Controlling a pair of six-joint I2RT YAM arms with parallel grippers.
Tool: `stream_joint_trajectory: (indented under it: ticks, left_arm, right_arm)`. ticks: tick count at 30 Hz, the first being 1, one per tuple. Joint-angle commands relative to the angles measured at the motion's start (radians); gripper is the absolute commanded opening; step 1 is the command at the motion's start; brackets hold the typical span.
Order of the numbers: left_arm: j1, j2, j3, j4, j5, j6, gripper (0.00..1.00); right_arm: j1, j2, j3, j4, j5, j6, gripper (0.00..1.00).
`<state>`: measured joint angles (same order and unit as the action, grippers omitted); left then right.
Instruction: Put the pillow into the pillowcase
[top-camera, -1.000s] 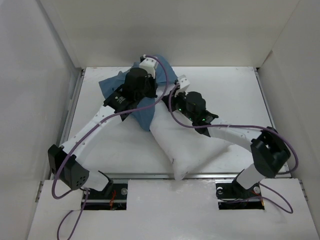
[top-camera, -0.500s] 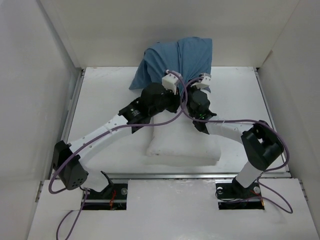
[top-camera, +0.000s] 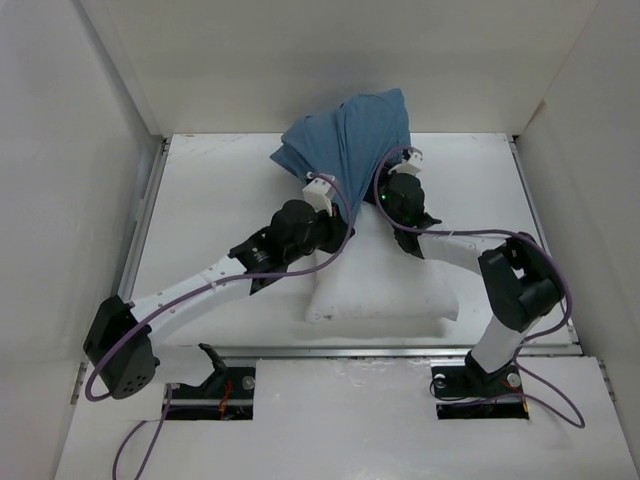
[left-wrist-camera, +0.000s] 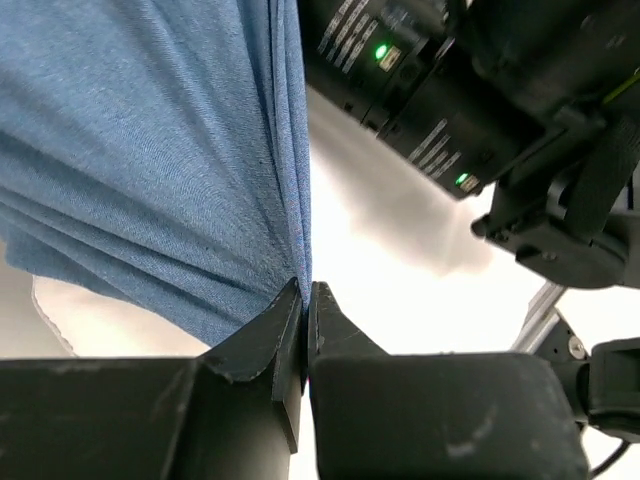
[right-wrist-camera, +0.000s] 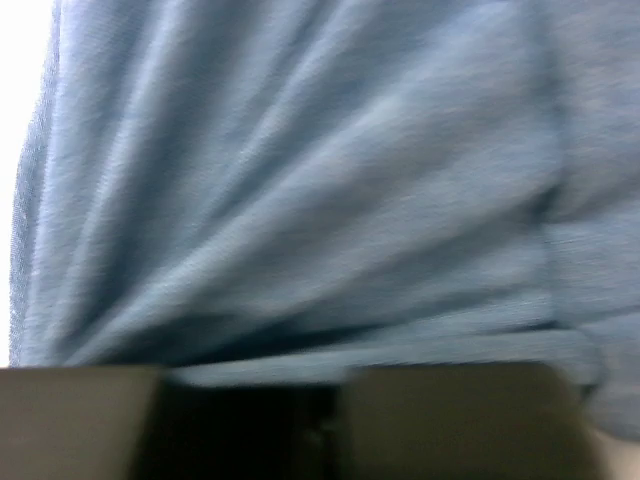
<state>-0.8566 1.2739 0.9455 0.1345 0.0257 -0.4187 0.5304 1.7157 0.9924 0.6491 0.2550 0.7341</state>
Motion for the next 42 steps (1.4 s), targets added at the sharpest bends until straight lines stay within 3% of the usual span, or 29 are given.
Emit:
stream_joint_trajectory:
  ticks: [1,2,3,7,8,14,15,18,19,23,26,27,31,36,38,40,41,42]
  left_arm:
    - [-0.093,-0.064,-0.028,-0.276,0.252,-0.086,0.0]
    - [-0.093,-0.053,-0.016,-0.276,0.182,-0.077,0.0]
    - [-0.093,-0.036,0.001,-0.276,0.149,-0.068,0.0]
    - [-0.093,0.086,0.133,-0.239,-0.022,-0.043,0.0]
    - [-0.093,0.105,0.195,-0.23,-0.053,-0.019,0.0]
    - [-0.041,0.154,0.364,-0.269,-0.208,0.047,0.0]
    - [-0.041,0.154,0.402,-0.292,-0.251,0.057,0.0]
    - [-0.03,0.179,0.455,-0.323,-0.283,0.09,0.0]
    - [-0.03,0.194,0.481,-0.323,-0.283,0.1,0.0]
    - [-0.019,0.222,0.535,-0.343,-0.294,0.112,0.0]
    - [-0.009,0.245,0.558,-0.366,-0.285,0.121,0.0]
    - [-0.009,0.255,0.573,-0.377,-0.285,0.121,0.0]
    - [0.002,0.275,0.595,-0.398,-0.285,0.121,0.0]
    - [0.011,0.297,0.615,-0.407,-0.267,0.13,0.0]
    - [0.011,0.297,0.625,-0.408,-0.257,0.13,0.0]
    - [0.011,0.297,0.625,-0.408,-0.235,0.13,0.0]
    - [0.011,0.297,0.625,-0.408,-0.225,0.139,0.0]
    - [0.011,0.288,0.625,-0.398,-0.225,0.139,0.0]
  right_arm:
    - [-0.142,-0.028,0.043,0.136,0.065,-0.057,0.32]
    - [-0.142,-0.05,0.025,0.136,0.009,-0.093,0.42]
    - [-0.142,-0.076,-0.016,0.136,-0.119,-0.122,0.6]
    - [-0.142,-0.212,-0.055,-0.006,-0.361,-0.26,0.91]
    - [-0.142,-0.262,-0.038,-0.143,-0.384,-0.313,0.93]
    - [-0.142,-0.415,0.056,-0.51,-0.329,-0.452,1.0]
    - [-0.142,-0.436,0.084,-0.631,-0.329,-0.52,1.0]
    - [-0.142,-0.449,0.155,-0.774,-0.371,-0.646,1.0]
    - [-0.142,-0.449,0.155,-0.839,-0.4,-0.758,1.0]
    - [-0.142,-0.44,0.155,-0.957,-0.419,-0.915,1.0]
    - [-0.142,-0.439,0.118,-0.994,-0.427,-1.017,1.0]
    - [-0.142,-0.449,0.103,-1.005,-0.533,-1.053,1.0]
    - [-0.133,-0.423,0.051,-0.996,-0.719,-1.148,1.0]
    - [-0.096,-0.264,0.051,-0.89,-0.754,-1.124,1.0]
    - [-0.073,-0.178,0.087,-0.862,-0.685,-1.099,1.0]
    - [-0.073,-0.03,0.156,-0.912,-0.656,-1.072,0.87]
    - [-0.063,0.013,0.208,-0.937,-0.636,-1.061,0.75]
    - [-0.063,0.042,0.266,-0.937,-0.626,-1.044,0.38]
